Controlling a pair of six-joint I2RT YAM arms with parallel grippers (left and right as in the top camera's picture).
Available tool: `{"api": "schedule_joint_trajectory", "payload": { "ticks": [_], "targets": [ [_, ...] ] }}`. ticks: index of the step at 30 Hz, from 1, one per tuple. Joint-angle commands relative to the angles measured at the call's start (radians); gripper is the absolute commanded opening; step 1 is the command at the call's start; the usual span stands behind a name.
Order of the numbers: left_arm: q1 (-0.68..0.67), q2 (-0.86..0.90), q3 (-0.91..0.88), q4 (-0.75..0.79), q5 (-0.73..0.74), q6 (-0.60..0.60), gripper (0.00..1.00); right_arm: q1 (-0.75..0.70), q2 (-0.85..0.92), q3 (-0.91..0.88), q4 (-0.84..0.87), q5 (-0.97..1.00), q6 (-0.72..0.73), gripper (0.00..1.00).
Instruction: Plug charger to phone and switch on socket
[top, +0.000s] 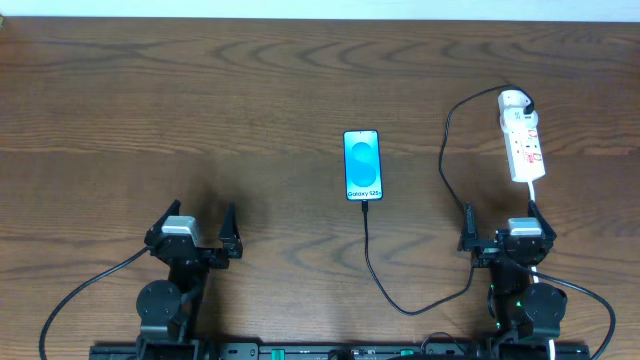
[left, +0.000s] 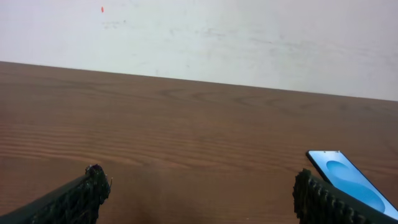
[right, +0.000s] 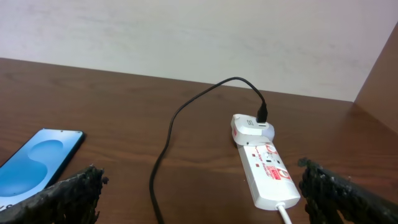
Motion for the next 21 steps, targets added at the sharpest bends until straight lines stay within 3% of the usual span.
{"api": "schedule_joint_trajectory", "payload": {
  "ticks": [1,7,21],
  "targets": [
    [0.004,0.003,-0.019,-0.031,0.025,0.033,0.97,-0.003,-0.007,-0.002,-0.004,0.011,0.014,0.99],
    [0.004,0.06,-0.019,-0.031,0.025,0.145,0.97,-0.003,-0.007,-0.002,-0.004,0.011,0.014,0.99],
    [0.004,0.115,-0.019,0.0,0.025,0.148,0.98,-0.003,-0.007,-0.002,-0.004,0.011,0.014,0.99]
  ]
}}
